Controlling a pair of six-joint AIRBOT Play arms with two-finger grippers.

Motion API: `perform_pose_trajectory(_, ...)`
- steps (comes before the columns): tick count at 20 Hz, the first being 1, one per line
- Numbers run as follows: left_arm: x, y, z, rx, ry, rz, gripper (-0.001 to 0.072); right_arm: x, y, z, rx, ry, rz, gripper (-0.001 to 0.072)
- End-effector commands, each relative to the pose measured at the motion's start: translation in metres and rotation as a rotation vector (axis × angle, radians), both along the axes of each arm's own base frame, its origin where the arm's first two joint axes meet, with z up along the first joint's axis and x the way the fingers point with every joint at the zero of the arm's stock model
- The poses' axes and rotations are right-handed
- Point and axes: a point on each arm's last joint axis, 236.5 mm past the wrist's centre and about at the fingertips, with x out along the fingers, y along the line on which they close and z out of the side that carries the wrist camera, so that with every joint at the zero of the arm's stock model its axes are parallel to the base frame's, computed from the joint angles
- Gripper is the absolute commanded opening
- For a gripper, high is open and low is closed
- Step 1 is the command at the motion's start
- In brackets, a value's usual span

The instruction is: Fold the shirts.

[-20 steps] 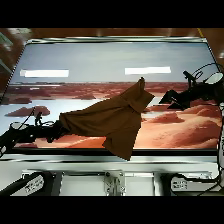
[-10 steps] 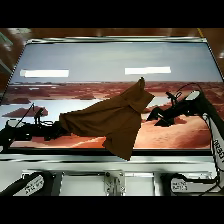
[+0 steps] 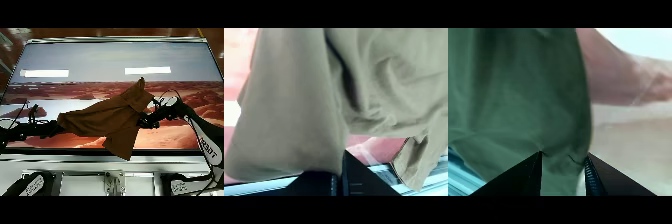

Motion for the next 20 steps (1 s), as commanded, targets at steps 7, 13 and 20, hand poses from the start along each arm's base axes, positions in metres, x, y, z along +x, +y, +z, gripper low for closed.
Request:
perform_pose_trajectory(7,0.041,0.005,0.082,0.057,-0.237,-0.118,0.0041,0.038,0.010,0.042,0.013,-0.263,0.063,0.0067)
perform_pose_trajectory(13,0.063,0.007,0.350,0.292,-0.890,-0.175,0.0042,0.104,-0.045,0.388,-0.087,-1.241,-0.017,0.0067)
perform_pose_trajectory(20,-0.066,-0.024,0.609,0.437,-1.569,-0.028,0.0042,-0.113,-0.118,0.711,-0.480,-2.133,-0.382,0.0067)
